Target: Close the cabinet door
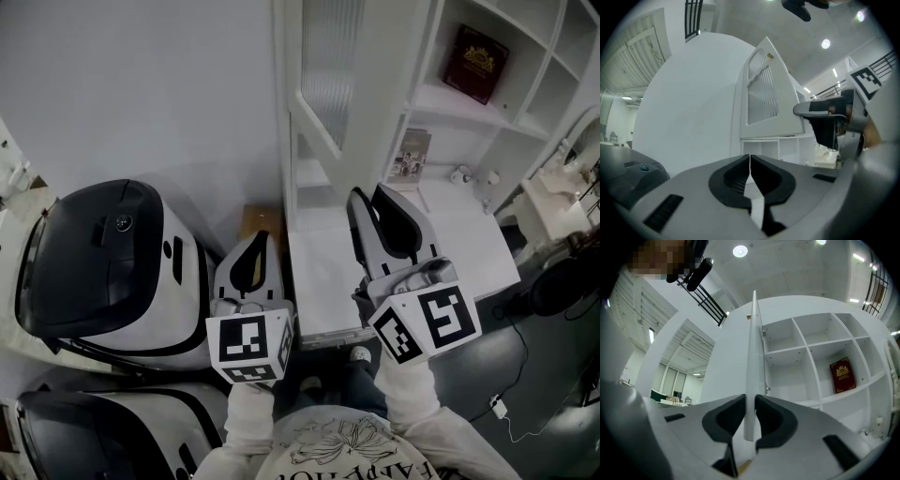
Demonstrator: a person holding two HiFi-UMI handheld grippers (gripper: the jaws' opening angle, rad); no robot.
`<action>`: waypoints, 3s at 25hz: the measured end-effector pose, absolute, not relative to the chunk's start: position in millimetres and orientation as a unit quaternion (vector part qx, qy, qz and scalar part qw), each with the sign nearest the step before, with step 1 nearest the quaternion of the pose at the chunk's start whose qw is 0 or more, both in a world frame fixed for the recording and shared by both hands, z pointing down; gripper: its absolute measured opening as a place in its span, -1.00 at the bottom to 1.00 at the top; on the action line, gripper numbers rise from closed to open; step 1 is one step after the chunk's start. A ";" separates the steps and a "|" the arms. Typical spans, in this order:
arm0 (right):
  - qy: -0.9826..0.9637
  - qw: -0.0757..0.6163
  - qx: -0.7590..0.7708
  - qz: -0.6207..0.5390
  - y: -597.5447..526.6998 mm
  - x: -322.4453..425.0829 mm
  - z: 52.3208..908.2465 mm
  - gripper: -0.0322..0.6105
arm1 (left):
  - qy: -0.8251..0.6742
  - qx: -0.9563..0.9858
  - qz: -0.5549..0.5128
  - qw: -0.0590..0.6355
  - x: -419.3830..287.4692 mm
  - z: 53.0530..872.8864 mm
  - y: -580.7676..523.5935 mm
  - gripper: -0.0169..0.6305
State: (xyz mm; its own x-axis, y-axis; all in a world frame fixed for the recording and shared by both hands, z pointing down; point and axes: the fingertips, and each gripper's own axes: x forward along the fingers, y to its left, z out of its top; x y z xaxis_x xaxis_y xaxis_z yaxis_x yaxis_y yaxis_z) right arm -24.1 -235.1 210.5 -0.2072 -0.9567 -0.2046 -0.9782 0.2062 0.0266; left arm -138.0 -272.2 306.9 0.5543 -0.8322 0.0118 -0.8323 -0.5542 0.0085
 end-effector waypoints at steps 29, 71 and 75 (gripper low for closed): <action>0.786 0.071 -0.609 0.075 -252.2 84.5 213.0 -0.69 | -0.445 0.896 0.008 -0.002 -18.1 301.5 -291.6 -0.92; 0.850 0.084 -0.517 0.056 -338.9 207.8 216.1 -0.64 | -0.507 0.862 0.017 -0.008 97.5 304.1 -349.3 -0.92; 0.852 0.085 -0.514 0.058 -346.5 213.3 217.0 -0.63 | -0.516 0.856 0.018 -0.007 99.9 306.2 -354.5 -0.92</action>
State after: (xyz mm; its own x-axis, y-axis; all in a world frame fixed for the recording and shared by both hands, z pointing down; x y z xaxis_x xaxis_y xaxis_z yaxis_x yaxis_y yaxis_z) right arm 213.3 -346.5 217.0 -0.4580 -0.8653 -0.2036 -0.8849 0.4656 0.0118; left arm 99.9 -354.5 306.2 0.4665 -0.8842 0.0228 -0.8837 -0.4670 -0.0307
